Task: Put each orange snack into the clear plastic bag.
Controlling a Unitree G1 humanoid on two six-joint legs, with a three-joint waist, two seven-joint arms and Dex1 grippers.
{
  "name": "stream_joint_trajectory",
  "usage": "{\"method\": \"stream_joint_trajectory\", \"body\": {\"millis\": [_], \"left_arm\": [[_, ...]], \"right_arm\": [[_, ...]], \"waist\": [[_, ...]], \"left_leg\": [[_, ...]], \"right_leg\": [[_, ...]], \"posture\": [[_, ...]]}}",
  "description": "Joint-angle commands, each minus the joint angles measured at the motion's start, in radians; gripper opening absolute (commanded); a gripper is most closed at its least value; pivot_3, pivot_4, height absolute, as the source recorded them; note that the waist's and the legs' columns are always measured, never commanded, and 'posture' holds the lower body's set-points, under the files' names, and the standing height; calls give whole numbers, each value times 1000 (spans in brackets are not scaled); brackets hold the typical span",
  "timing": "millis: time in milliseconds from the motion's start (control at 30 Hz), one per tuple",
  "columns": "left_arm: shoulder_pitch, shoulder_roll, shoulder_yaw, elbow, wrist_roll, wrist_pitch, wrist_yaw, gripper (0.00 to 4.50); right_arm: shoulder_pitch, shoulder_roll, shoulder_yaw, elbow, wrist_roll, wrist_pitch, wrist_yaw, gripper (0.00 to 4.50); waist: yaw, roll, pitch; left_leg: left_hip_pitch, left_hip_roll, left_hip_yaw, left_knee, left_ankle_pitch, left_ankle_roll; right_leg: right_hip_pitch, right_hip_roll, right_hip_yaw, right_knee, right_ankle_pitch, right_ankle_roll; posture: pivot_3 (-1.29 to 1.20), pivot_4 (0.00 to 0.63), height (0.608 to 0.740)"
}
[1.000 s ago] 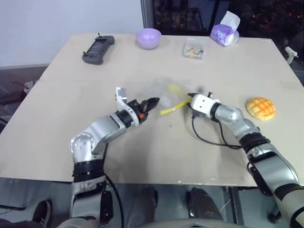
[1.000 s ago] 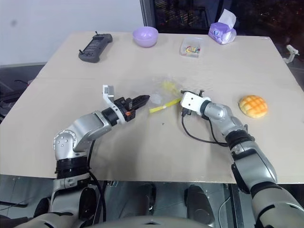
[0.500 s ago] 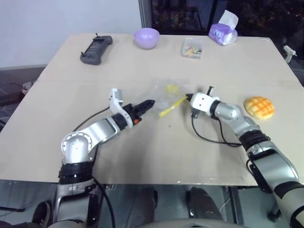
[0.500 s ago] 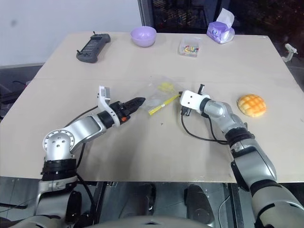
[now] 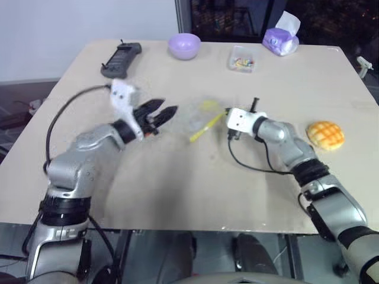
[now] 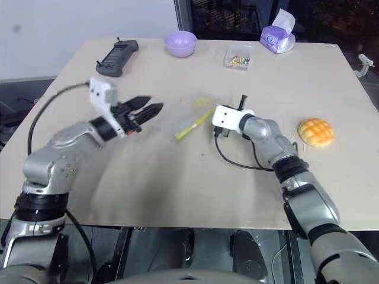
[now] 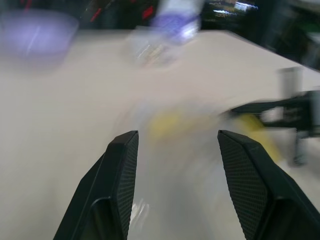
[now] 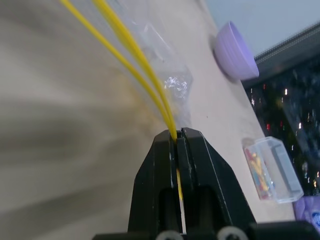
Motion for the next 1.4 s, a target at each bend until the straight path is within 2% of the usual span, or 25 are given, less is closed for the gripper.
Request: {"method": "stream_joint_trajectory", "body": {"millis": [33,233,467,833,1167,1400], "left_arm": [[13,17,-124,-37,188,-70,-48,2662],[44,-23,-163,-44,273,-74,-96,2662],[44,-7,-196,20,506,-152,-72,2662],[32,-79,-212,89,679,-237,-43,2662],[5,-126,-194,172,734,-304,-39,2662],[-1,-143,-180,157,734,-320,-46,2662]], "right_arm": [[-19,20,-4,-55,-6,90,-2,0],[-38,59,5,-61,-36,239,-25,0],[-53,53,24,-75,-62,231,-59,0],[-52,62,31,-100,-57,236,-49,0],[-42,73,37,-123,-60,243,-45,0],[-40,69,37,-111,-60,238,-49,0]], "waist": [[-2,1,0],[-6,1,0],[-5,1,0],[-4,1,0],[-3,1,0],[-5,1,0]], "left_leg": [[0,0,0,-1,0,0],[-1,2,1,-2,0,0],[0,2,1,-2,0,0],[-1,2,2,-2,0,0],[-1,2,2,-2,0,0],[-1,2,2,-1,0,0]], "right_leg": [[0,0,0,-1,0,0],[-4,2,1,1,0,0],[-4,2,2,3,0,0],[-5,2,2,4,0,0],[-6,2,2,5,0,0],[-6,2,2,5,0,0]], "posture": [[0,150,740],[0,150,740],[0,150,740],[0,150,740],[0,150,740],[0,150,740]]}}
